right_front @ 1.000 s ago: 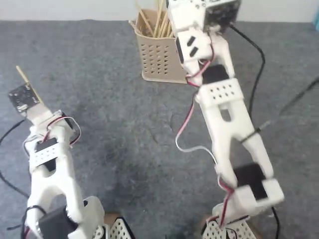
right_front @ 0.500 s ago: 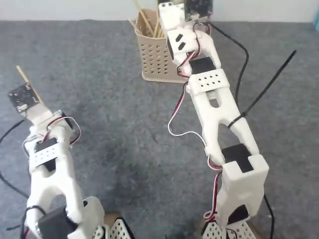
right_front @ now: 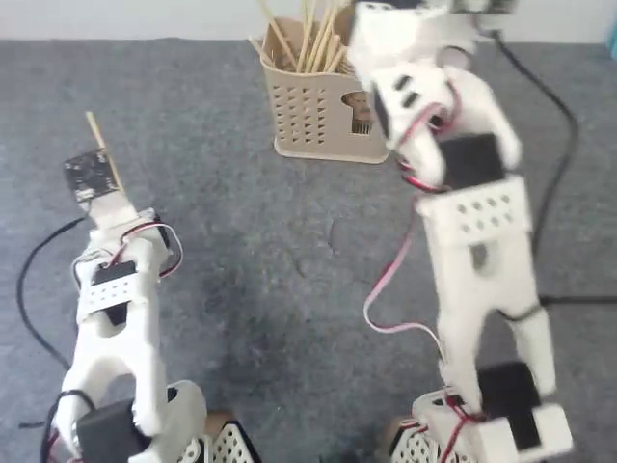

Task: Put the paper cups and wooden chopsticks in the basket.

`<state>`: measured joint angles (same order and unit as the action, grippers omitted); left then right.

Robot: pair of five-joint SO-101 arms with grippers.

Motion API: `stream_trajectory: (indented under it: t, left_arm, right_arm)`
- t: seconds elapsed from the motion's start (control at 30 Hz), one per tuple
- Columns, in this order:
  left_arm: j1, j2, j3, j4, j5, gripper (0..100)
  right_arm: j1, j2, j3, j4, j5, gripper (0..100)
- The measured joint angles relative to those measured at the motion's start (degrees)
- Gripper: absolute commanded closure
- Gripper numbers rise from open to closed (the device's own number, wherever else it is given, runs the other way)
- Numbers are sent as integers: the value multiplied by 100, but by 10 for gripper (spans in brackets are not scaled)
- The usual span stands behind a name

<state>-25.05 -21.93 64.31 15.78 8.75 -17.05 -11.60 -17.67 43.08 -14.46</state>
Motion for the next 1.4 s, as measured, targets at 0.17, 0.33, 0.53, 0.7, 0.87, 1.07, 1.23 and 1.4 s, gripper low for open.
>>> stream_trajectory:
  t: [0.17, 0.33, 0.53, 0.7, 0.87, 1.07, 1.23, 1.4]
  left_arm:
    - [281, 0, 0, 0, -88, 988]
    - [818, 0, -255, 0, -88, 988]
    - [1011, -633, -1073, 589, -79, 988]
    - [1266, -1829, -1407, 1196, -149, 988]
    - [1477, -3297, -1424, 1811, -167, 988]
    - [1943, -4835, -1433, 2479, -431, 988]
    - [2462, -5257, -1433, 2198, -607, 988]
    - [2945, -4563, -1433, 712, -615, 988]
  right_arm:
    - [703, -765, 0, 1108, 0, 991]
    - [1284, -1442, -9, 2435, 343, 991]
    - [1996, -1978, -9, 4079, 554, 991]
    - [2558, -2207, -35, 5116, 580, 991]
    - [2734, -2549, 105, 5749, 598, 991]
    - [2813, -3763, 1776, 5723, 659, 991]
    - [2760, -5310, 3648, 5020, 1116, 991]
    - [2760, -6752, 5653, 4053, 1495, 991]
